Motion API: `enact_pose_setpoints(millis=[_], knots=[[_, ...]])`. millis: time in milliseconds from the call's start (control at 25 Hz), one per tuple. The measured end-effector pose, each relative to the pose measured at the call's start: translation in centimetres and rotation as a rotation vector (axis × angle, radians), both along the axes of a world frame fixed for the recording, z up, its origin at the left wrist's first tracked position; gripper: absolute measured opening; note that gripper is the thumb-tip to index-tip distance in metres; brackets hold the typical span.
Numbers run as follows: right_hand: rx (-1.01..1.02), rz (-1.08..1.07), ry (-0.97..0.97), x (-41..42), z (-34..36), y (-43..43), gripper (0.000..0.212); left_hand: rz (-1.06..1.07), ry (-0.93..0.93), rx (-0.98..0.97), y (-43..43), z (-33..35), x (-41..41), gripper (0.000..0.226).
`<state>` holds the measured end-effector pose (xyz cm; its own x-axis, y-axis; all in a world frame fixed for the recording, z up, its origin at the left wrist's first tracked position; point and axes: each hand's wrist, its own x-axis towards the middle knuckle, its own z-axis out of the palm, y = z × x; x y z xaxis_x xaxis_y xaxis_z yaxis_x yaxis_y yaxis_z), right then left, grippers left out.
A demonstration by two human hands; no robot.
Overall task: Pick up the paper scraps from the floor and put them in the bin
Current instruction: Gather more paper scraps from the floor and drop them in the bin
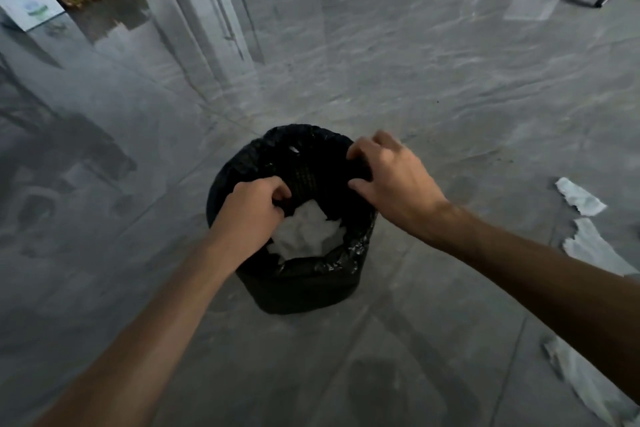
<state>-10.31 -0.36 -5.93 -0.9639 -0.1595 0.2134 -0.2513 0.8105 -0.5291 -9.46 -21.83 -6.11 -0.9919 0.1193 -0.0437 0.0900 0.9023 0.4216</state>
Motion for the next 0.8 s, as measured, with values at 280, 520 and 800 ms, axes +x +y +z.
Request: enact_pose_setpoints(millis=[280,520,800], knots=[[-0.344,-0.267,-0.585,0.8,-1.6,2.0,0.026,-0.045,0.009,0.065,4.1,0.6,0.6,0.025],[-0.371,-0.499,-0.545,4.1,-1.3,11.3,0.028,-0.208,0.032,0.15,11.2,1.2,1.6,0.02],[-0.687,-0.479,-0.659,8.8,-1.7,18.2,0.023,-0.451,-0.086,0.201,21.0,2.2,4.6,0.02]])
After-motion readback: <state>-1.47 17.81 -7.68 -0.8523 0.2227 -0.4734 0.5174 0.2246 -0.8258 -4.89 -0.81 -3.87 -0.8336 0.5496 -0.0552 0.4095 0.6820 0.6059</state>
